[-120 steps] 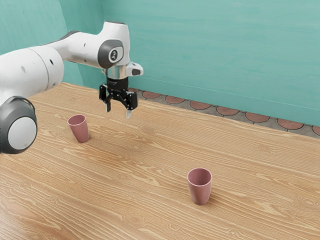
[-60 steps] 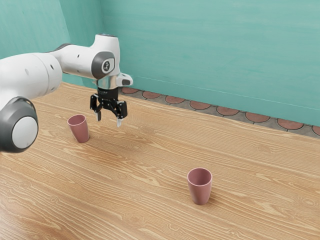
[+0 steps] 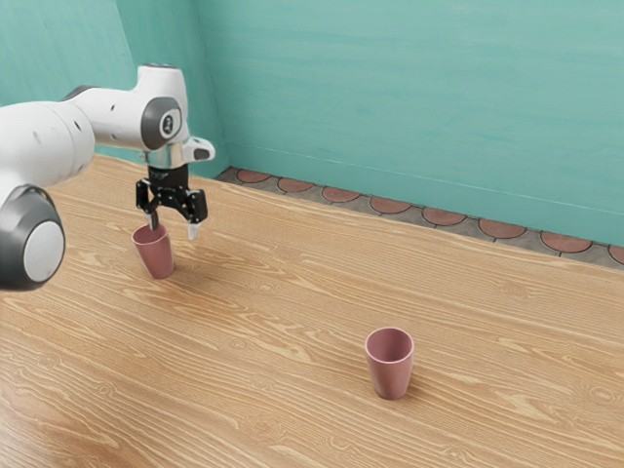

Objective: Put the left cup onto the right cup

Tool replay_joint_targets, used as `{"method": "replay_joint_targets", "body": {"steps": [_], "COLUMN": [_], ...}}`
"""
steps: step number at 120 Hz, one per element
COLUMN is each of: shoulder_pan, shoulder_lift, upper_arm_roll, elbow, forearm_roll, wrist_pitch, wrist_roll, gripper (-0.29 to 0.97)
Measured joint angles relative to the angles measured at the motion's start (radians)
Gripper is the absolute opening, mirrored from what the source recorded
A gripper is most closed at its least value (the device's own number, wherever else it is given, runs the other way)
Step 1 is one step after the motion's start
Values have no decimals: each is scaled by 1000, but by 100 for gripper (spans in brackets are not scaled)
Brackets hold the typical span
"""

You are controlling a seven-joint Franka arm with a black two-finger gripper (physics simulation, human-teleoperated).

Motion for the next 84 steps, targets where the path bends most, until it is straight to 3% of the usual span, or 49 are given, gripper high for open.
{"method": "replay_joint_targets", "body": {"steps": [40, 84], "shoulder_pan": [96, 119], "shoulder_lift": [83, 98], "upper_arm_roll": [-71, -76], "elbow": [125, 109], "forearm_roll": [-1, -2], "wrist_pitch": [9, 66], "wrist_roll": [40, 64], "gripper": [68, 68]}}
